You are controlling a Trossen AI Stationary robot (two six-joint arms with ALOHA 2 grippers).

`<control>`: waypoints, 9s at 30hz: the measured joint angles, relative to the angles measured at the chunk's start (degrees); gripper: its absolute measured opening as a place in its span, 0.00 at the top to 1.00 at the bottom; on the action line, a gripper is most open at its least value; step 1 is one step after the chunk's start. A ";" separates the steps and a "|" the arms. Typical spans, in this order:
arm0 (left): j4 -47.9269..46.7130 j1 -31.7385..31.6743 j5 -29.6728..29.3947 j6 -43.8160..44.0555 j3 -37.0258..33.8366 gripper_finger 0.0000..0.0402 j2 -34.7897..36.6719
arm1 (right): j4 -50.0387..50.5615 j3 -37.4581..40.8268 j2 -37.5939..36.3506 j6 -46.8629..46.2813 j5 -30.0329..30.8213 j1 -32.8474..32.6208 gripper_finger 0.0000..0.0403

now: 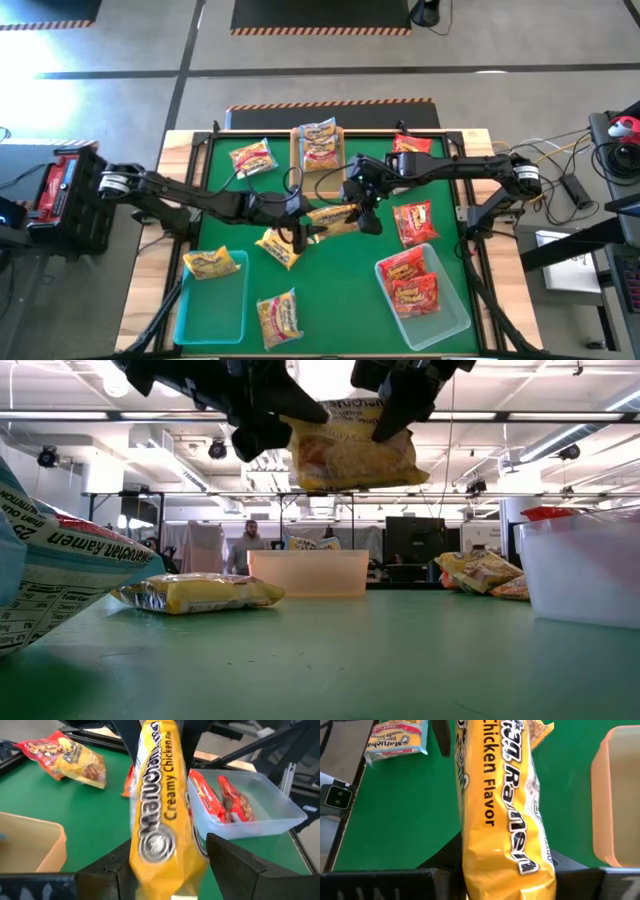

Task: Sort Maruchan noodles
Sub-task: Put the yellow noddle pack into the blue bin, then put the orange noodle pack into the transparent bin

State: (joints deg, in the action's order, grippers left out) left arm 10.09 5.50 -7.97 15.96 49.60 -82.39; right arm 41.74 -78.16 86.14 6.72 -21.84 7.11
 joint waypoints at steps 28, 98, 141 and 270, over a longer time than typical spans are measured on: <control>-1.20 -0.62 1.01 7.11 0.11 0.87 -0.70 | 12.38 -6.44 0.12 0.84 -0.12 -0.22 0.57; -70.97 66.86 -19.73 88.86 -7.54 0.81 23.69 | 5.92 4.45 -15.58 -14.33 10.52 -0.33 0.56; -99.59 55.39 -37.83 106.05 4.26 0.56 23.67 | 29.76 12.49 -15.47 -41.00 20.92 4.99 0.56; -15.66 20.99 -39.98 68.53 9.24 0.58 -18.41 | -41.45 36.55 -3.30 -36.74 2.91 -3.87 0.70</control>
State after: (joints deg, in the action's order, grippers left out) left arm -5.57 26.48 -47.94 84.49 58.84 -100.80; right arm 0.29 -41.60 82.84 -30.02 -18.93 3.25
